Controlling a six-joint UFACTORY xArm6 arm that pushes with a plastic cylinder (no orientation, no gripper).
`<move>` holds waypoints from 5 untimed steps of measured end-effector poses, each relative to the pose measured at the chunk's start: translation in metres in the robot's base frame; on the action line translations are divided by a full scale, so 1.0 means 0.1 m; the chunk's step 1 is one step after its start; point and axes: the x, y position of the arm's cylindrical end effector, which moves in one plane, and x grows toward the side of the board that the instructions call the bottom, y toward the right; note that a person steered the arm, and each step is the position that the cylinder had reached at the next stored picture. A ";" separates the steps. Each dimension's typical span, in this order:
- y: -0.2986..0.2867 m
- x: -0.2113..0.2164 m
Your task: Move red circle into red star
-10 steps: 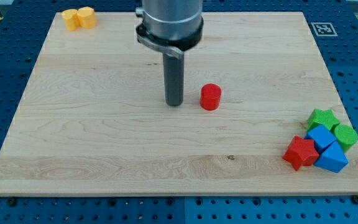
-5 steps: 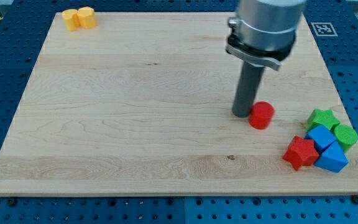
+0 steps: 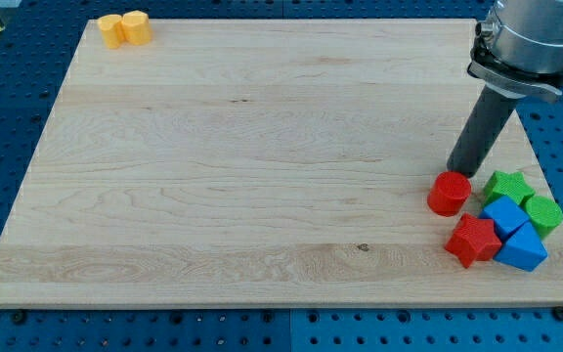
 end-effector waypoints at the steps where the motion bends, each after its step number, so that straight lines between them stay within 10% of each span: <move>1: -0.07 0.00; 5: -0.20 0.40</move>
